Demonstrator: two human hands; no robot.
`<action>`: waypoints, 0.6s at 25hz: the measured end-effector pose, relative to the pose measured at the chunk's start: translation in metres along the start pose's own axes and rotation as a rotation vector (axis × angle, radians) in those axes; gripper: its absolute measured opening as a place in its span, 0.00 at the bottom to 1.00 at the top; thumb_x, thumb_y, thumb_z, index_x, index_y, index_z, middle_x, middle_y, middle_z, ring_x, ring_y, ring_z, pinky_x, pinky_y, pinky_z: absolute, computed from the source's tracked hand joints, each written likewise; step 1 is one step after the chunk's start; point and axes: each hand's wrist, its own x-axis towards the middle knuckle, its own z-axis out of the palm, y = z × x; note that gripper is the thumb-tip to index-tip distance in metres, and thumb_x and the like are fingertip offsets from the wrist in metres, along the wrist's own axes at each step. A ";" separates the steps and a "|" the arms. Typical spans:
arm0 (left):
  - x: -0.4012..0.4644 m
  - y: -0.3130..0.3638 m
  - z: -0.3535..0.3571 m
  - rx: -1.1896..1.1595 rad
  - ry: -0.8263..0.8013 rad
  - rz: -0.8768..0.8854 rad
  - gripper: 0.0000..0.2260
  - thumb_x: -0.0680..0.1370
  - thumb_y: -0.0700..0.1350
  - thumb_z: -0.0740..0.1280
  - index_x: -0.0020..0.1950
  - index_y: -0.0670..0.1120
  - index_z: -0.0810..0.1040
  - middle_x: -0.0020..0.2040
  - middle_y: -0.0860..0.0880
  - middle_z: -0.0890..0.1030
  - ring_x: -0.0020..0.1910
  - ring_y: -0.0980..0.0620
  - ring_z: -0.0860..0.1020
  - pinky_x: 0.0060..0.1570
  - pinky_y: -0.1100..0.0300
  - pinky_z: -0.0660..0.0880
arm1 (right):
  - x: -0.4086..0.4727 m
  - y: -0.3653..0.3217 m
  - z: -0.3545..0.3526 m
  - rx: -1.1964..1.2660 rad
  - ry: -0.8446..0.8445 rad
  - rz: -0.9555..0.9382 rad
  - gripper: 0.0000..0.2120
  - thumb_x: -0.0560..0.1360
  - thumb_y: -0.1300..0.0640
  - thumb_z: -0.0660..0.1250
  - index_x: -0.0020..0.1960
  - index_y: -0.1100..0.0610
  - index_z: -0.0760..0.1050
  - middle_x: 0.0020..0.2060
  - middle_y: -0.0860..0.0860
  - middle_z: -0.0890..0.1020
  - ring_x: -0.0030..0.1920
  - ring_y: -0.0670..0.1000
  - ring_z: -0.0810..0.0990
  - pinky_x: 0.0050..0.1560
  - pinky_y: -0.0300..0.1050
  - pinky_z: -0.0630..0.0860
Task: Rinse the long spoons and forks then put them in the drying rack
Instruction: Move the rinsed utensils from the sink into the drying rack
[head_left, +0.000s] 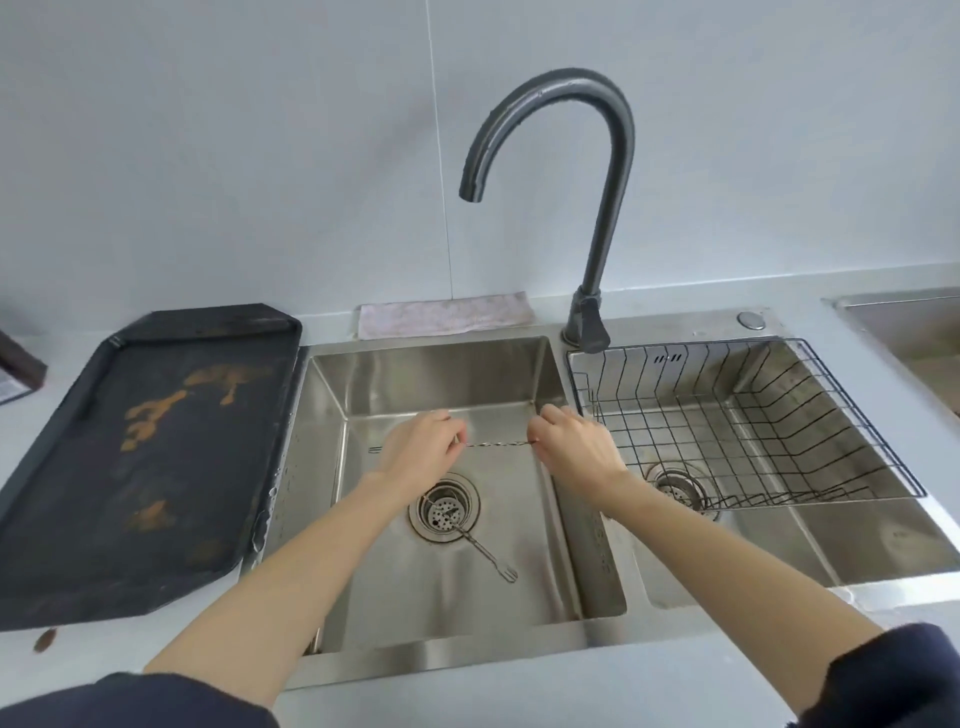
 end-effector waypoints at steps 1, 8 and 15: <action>0.002 0.007 -0.002 0.003 0.008 0.007 0.09 0.79 0.46 0.60 0.53 0.47 0.79 0.53 0.49 0.80 0.54 0.48 0.78 0.48 0.57 0.75 | -0.003 0.007 -0.004 -0.004 0.010 0.012 0.08 0.76 0.66 0.59 0.52 0.61 0.74 0.52 0.56 0.78 0.54 0.58 0.75 0.42 0.50 0.72; 0.029 0.068 -0.007 0.027 0.002 0.102 0.10 0.80 0.45 0.59 0.56 0.46 0.77 0.55 0.47 0.79 0.56 0.48 0.75 0.48 0.56 0.74 | -0.023 0.066 -0.026 -0.017 0.074 0.105 0.08 0.77 0.63 0.58 0.53 0.60 0.75 0.51 0.54 0.78 0.53 0.57 0.75 0.40 0.47 0.71; 0.061 0.136 0.013 -0.004 -0.013 0.165 0.10 0.80 0.42 0.59 0.58 0.46 0.76 0.57 0.48 0.78 0.57 0.49 0.75 0.51 0.54 0.76 | -0.045 0.143 -0.045 -0.037 0.069 0.151 0.09 0.78 0.60 0.59 0.54 0.59 0.76 0.52 0.54 0.79 0.54 0.56 0.76 0.41 0.48 0.73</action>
